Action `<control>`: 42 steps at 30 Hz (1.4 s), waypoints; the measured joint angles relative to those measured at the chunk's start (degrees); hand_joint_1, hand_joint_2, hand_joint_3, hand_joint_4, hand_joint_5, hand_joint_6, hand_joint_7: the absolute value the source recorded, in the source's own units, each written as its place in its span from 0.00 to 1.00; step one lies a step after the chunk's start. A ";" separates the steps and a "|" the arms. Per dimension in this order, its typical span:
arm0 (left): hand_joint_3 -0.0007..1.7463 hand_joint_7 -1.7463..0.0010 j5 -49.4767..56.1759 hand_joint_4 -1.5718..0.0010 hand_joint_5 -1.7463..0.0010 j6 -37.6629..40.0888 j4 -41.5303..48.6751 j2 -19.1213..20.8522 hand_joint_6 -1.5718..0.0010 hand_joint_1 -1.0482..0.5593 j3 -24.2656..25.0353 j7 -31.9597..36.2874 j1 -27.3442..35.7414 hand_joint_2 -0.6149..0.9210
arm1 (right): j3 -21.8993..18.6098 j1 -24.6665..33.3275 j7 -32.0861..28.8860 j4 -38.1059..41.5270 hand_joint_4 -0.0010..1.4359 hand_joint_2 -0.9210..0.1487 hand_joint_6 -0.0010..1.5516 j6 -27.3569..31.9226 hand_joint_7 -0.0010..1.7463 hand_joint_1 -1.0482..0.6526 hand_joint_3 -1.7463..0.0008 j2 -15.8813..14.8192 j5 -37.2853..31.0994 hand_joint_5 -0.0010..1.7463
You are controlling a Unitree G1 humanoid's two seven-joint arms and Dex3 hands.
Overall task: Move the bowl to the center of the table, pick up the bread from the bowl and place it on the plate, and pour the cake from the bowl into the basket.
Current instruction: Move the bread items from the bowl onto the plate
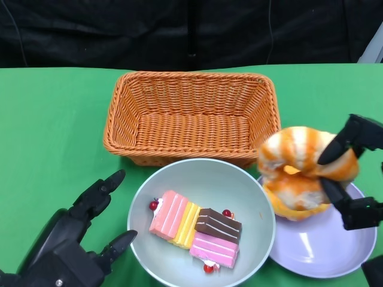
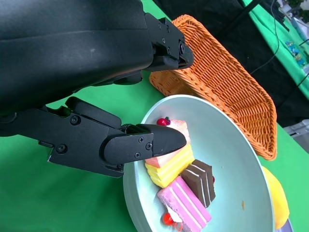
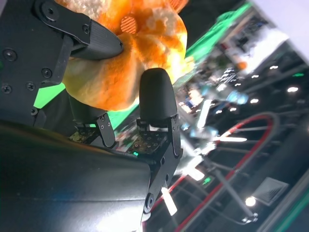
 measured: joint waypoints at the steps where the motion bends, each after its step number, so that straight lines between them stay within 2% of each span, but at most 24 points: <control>1: 0.29 0.99 0.10 0.84 0.92 -0.11 0.03 -0.06 0.88 0.33 0.02 0.00 -0.01 1.00 | -0.34 0.50 0.26 -0.62 0.70 0.78 0.57 1.07 0.90 0.66 0.00 -0.02 -0.49 1.00; 5: 0.28 0.99 0.31 0.84 0.91 -0.19 0.05 -0.27 0.87 0.33 0.09 0.00 0.19 1.00 | -1.85 3.03 3.37 -2.61 0.69 0.77 0.53 7.85 0.92 0.66 0.04 -1.16 -2.07 1.00; 11: 0.29 0.99 0.34 0.83 0.91 -0.14 0.06 -0.40 0.86 0.33 0.10 -0.02 0.31 1.00 | -1.48 4.31 7.61 -3.87 0.66 0.70 0.51 14.62 0.93 0.68 0.11 -2.29 -4.31 1.00; 17: 0.29 0.99 0.37 0.82 0.90 0.15 0.06 -0.46 0.86 0.33 0.03 -0.04 0.29 1.00 | 0.23 3.81 8.90 -1.81 0.66 0.67 0.51 15.46 0.91 0.67 0.16 -3.72 -6.15 1.00; 20: 0.28 0.99 0.44 0.82 0.90 0.23 0.06 -0.55 0.86 0.33 -0.01 -0.04 0.22 1.00 | 1.11 2.94 9.47 -0.04 0.65 0.61 0.52 15.64 0.90 0.67 0.21 -4.28 -6.40 1.00; 21: 0.28 0.99 0.44 0.82 0.90 0.25 0.06 -0.60 0.86 0.33 -0.01 -0.04 0.22 1.00 | 1.30 2.63 9.71 0.54 0.64 0.60 0.51 15.63 0.87 0.67 0.21 -4.52 -6.40 0.99; 23: 0.29 0.99 0.44 0.82 0.90 0.31 0.06 -0.70 0.86 0.33 -0.02 -0.04 0.21 1.00 | 1.93 1.78 10.14 2.31 0.62 0.59 0.55 15.51 0.74 0.67 0.21 -5.03 -6.31 0.98; 24: 0.29 0.99 0.44 0.82 0.89 0.32 0.06 -0.71 0.86 0.33 -0.03 -0.04 0.21 1.00 | 2.25 1.31 10.20 3.27 0.56 0.55 0.53 15.55 0.62 0.66 0.28 -5.17 -6.30 0.87; 25: 0.29 0.99 0.44 0.82 0.89 0.33 0.06 -0.72 0.85 0.33 -0.03 -0.05 0.21 1.00 | 2.68 0.94 10.21 3.93 0.48 0.47 0.47 15.80 0.44 0.64 0.42 -5.19 -6.41 0.73; 28: 0.29 0.99 0.43 0.82 0.89 0.35 0.06 -0.74 0.85 0.34 -0.03 -0.09 0.22 1.00 | 3.62 0.54 10.20 4.67 0.38 0.36 0.40 17.07 0.25 0.61 0.58 -5.18 -7.19 0.56; 29: 0.28 0.99 0.41 0.82 0.89 0.39 0.06 -0.75 0.85 0.34 -0.02 -0.11 0.23 1.00 | 3.81 0.43 10.26 4.71 0.29 0.29 0.33 17.79 0.18 0.57 0.69 -5.19 -7.58 0.48; 30: 0.28 0.99 0.36 0.83 0.89 0.42 0.05 -0.75 0.85 0.34 -0.01 -0.12 0.25 1.00 | 4.08 0.40 10.43 4.70 0.16 0.17 0.23 18.62 0.10 0.48 0.83 -5.32 -8.39 0.41; 31: 0.28 0.99 0.31 0.83 0.89 0.44 0.05 -0.75 0.85 0.34 0.01 -0.14 0.29 1.00 | 4.57 0.42 10.67 4.70 0.10 0.11 0.18 19.47 0.06 0.43 0.90 -5.71 -9.51 0.38; 33: 0.27 0.99 0.26 0.83 0.89 0.44 0.05 -0.75 0.85 0.34 0.06 -0.23 0.40 1.00 | 5.75 0.62 10.80 4.68 0.04 0.04 0.13 20.77 0.02 0.36 0.96 -6.93 -12.82 0.37; 36: 0.27 0.99 0.20 0.83 0.89 0.41 0.05 -0.75 0.85 0.34 0.18 -0.53 0.73 1.00 | 6.88 0.97 10.78 4.09 0.03 0.00 0.09 22.69 0.01 0.30 0.96 -8.18 -17.23 0.37; 42: 0.27 0.99 0.18 0.83 0.88 0.46 0.04 -0.73 0.85 0.34 0.37 -1.12 1.08 1.00 | 8.64 2.26 10.76 0.28 0.04 0.00 0.05 25.72 0.00 0.26 0.93 -8.75 -23.30 0.39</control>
